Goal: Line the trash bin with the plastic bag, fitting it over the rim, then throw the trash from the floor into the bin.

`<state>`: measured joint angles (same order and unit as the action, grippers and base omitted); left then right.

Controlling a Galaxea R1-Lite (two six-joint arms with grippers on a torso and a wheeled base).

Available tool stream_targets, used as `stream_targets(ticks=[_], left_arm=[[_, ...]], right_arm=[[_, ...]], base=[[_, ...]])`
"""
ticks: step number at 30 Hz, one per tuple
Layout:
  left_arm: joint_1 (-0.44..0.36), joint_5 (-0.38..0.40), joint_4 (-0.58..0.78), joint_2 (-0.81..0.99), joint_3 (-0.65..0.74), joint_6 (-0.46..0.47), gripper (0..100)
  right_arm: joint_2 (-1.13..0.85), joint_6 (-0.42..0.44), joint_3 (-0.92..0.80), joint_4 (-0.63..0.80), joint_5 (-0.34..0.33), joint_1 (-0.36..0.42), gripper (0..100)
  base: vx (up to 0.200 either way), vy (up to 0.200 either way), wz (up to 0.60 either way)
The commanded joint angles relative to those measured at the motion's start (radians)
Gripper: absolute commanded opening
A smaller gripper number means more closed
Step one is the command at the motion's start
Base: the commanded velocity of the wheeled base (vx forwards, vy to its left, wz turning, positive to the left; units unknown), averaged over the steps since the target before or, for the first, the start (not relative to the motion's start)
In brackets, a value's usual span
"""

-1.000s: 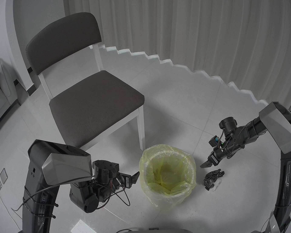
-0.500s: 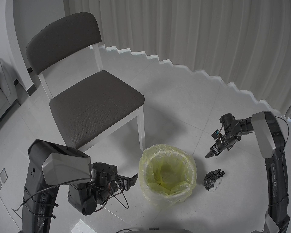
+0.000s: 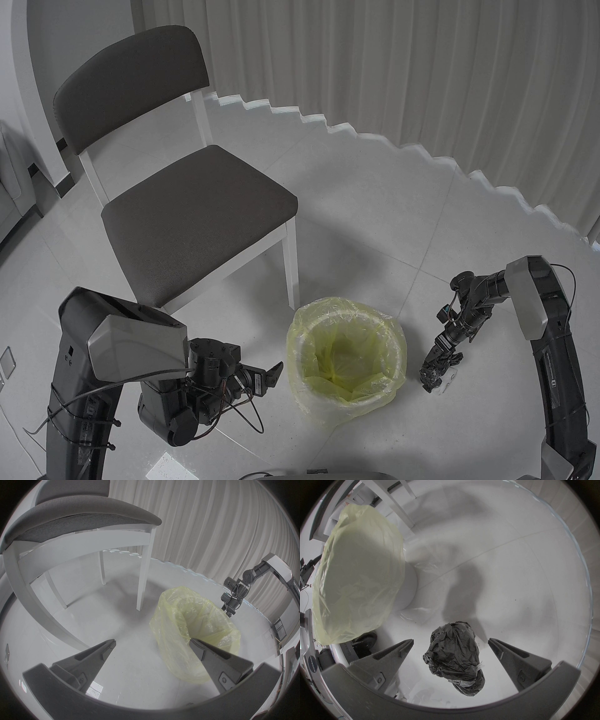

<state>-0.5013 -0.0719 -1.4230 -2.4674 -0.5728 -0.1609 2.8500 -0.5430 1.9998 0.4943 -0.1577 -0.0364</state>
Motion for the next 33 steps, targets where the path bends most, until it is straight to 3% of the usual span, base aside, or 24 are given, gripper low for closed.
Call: stream_targets(ticks=[1,14,15,21,25,28,33], left_arm=[[0.0,0.0,-0.001,-0.004,0.001,0.0,100],[0.0,0.0,-0.002,-0.005,-0.001,0.0,100],[0.0,0.0,-0.002,-0.007,0.001,0.0,100],[0.003,0.0,-0.002,-0.011,-0.004,0.0,100],[0.001,0.0,-0.01,-0.007,0.001,0.0,100],[-0.002,0.0,-0.05,0.007,0.025,0.0,100],[-0.011,-0.002,-0.09,0.031,0.065,0.0,100]], right_arm=[[0.014,-0.003,0.0,0.021,0.001,0.001,100],[0.038,-0.006,0.0,0.043,0.041,0.004,100],[0.038,-0.005,0.0,0.043,0.041,0.004,0],[0.029,-0.002,0.0,0.05,0.07,0.004,0],[-0.078,-0.003,0.0,0.093,0.079,0.009,0],[-0.248,-0.003,0.0,0.101,0.069,0.023,0],[-0.549,-0.003,-0.039,0.095,0.066,0.115,0]], base=[[0.0,0.0,0.0],[0.0,0.0,0.0],[0.0,0.0,0.0],[0.0,0.0,0.0],[0.0,0.0,0.0],[0.0,0.0,0.0],[0.0,0.0,0.0]])
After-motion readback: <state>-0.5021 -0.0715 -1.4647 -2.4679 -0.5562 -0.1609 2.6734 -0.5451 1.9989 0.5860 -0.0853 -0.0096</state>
